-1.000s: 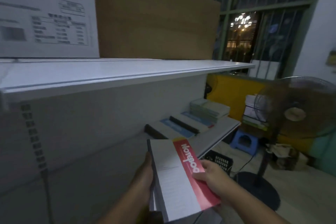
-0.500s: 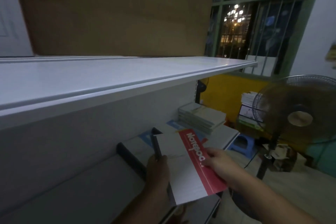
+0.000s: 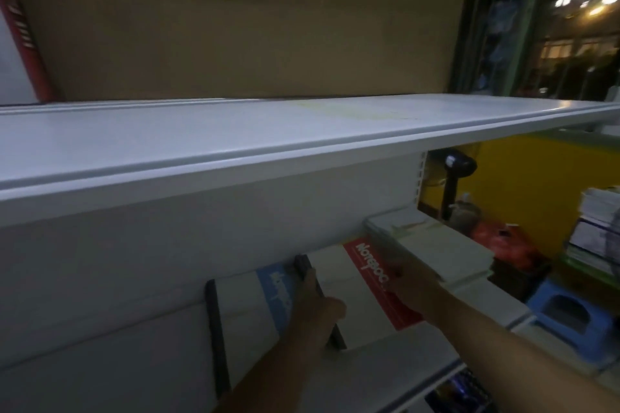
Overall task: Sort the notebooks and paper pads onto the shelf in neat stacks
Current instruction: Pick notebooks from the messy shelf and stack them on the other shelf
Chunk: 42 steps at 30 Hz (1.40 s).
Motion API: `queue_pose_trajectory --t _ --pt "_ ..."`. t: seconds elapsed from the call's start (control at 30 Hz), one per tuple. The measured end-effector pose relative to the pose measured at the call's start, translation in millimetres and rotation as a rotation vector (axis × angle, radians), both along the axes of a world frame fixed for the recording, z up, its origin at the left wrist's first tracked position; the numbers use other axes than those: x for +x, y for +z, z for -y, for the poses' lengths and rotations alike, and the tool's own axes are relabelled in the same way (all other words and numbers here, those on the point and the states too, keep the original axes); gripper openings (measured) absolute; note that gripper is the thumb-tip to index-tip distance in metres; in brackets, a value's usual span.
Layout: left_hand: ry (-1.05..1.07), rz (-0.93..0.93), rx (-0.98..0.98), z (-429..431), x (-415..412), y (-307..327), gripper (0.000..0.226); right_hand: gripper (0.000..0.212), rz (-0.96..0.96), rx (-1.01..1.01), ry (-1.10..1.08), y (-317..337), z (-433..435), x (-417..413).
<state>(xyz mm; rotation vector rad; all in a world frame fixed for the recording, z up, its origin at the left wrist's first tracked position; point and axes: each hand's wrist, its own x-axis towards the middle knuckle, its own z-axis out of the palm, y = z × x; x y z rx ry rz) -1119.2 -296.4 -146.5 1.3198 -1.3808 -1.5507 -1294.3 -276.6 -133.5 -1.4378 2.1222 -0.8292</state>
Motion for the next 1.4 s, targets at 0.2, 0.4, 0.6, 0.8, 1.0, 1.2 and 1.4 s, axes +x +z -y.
queue_pose_trajectory --t 0.2,0.4,0.6,0.8,1.0,1.2,1.4 --pt "-0.123 0.361 -0.066 -6 -28 -10 0.116 0.038 -0.181 -0.077 0.196 -18 27 -9" --pt "-0.185 0.696 -0.169 -5 -41 -15 0.122 0.023 -0.075 0.060 0.198 -35 49 -11" --pt "-0.286 0.850 -0.203 4 -45 -14 0.122 0.043 -0.063 0.053 0.159 -40 51 -4" --pt "-0.297 0.835 -0.207 4 -42 -20 0.118 0.036 -0.116 -0.046 0.159 -52 54 -8" --pt "-0.313 0.841 -0.207 2 -38 -17 0.118 0.038 -0.277 -0.097 0.171 -51 50 1" --pt "-0.319 0.778 -0.209 -24 -2 24 0.073 0.047 -0.357 0.028 0.193 -28 35 15" --pt "-0.003 1.067 -0.409 -60 167 67 0.057 0.039 -0.400 -0.224 0.385 9 10 147"
